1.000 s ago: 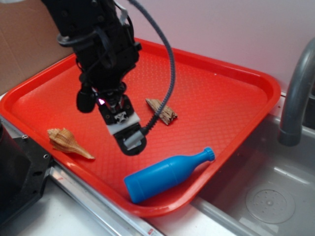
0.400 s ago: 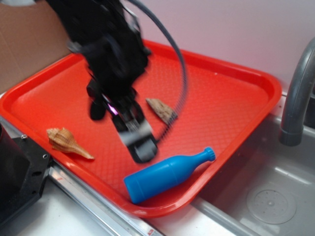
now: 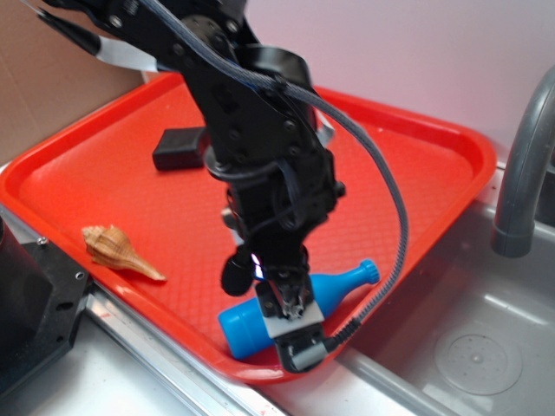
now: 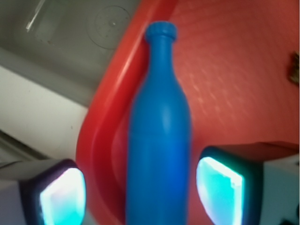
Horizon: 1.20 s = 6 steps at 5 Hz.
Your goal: Grab the blue bottle.
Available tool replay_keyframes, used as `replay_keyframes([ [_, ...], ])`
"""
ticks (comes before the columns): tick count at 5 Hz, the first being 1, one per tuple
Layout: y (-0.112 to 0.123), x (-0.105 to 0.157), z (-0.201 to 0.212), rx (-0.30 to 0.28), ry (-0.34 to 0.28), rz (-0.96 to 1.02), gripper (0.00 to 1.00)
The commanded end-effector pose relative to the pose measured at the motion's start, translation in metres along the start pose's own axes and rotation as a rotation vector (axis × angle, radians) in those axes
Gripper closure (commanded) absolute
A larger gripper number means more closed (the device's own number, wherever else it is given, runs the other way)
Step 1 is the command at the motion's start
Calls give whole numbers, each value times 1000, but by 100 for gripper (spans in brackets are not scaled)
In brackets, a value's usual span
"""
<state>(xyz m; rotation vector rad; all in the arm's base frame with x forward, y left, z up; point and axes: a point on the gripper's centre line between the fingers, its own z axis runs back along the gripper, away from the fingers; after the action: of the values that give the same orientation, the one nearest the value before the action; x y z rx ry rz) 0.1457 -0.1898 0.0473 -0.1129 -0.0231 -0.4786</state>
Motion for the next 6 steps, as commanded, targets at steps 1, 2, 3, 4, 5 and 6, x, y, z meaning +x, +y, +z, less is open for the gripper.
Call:
replay_keyframes([
  [1,18,-18,-2,-18,12,34,0],
  [2,20,-14,-17,-9,91,30,0],
  [3,15,1,-27,4,136,-18,0],
  [4,14,13,-34,34,154,-99,2],
  [5,15,8,-31,36,145,-88,100],
  [6,14,4,-22,40,145,-93,100],
])
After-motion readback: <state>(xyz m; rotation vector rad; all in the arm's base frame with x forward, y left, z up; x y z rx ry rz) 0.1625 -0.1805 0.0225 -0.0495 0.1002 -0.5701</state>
